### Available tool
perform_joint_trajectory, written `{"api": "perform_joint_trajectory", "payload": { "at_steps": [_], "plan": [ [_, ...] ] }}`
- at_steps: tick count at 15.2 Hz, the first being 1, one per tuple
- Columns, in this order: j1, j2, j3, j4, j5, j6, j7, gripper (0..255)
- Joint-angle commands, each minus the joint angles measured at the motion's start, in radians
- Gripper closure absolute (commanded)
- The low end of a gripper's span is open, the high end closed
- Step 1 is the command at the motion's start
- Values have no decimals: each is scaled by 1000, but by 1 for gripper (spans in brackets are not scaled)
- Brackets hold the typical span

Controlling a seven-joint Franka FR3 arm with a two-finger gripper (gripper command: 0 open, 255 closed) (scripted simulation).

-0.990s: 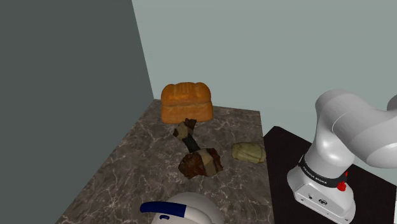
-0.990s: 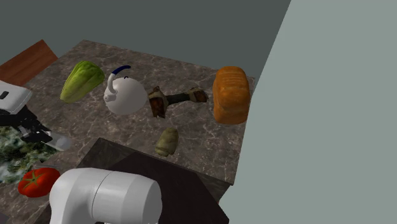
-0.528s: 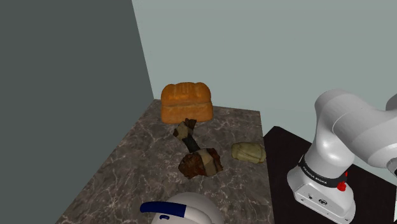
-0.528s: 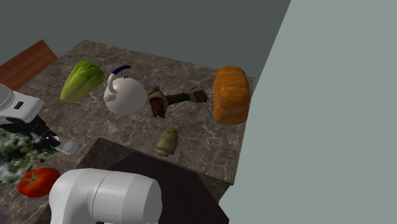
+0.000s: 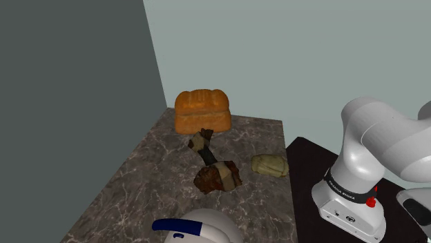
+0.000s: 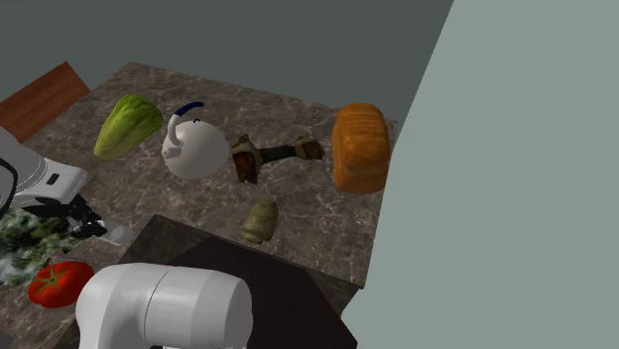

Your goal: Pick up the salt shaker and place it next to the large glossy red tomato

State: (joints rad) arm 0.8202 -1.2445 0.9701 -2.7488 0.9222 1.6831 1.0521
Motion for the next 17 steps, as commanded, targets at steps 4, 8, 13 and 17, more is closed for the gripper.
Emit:
{"api": "perform_joint_trajectory", "payload": {
  "at_steps": [4,8,13,17],
  "plan": [
    [7,4,37,-20,34,27,-1,255],
    [7,4,37,-20,34,27,-1,255],
    [7,4,37,-20,34,27,-1,0],
    [-1,-5,-30,20,-27,-26,7,0]
  ]
}}
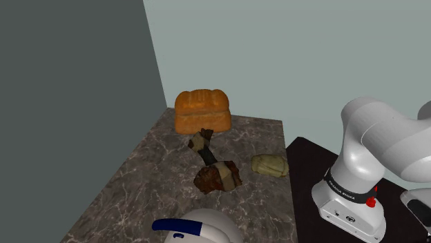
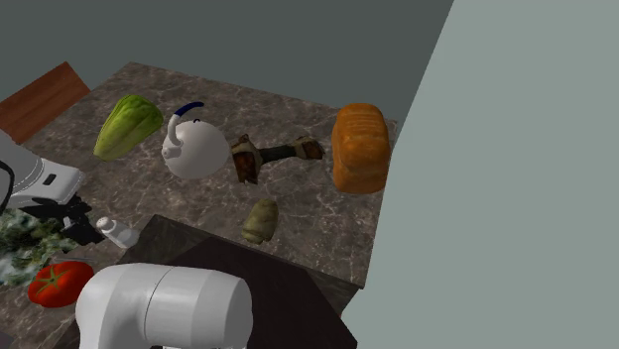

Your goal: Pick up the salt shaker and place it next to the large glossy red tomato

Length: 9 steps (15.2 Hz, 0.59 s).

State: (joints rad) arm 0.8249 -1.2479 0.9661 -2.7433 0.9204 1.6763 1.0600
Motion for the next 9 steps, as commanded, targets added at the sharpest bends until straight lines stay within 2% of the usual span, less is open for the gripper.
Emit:
{"api": "perform_joint_trajectory", "payload": {
  "at_steps": [1,2,9],
  "plan": [
    [-11,-4,-57,36,-53,-45,3,0],
    [-16,-4,-81,55,-75,-65,6,0],
    [-16,-4,-81,55,-75,-65,6,0]
  ]
}}
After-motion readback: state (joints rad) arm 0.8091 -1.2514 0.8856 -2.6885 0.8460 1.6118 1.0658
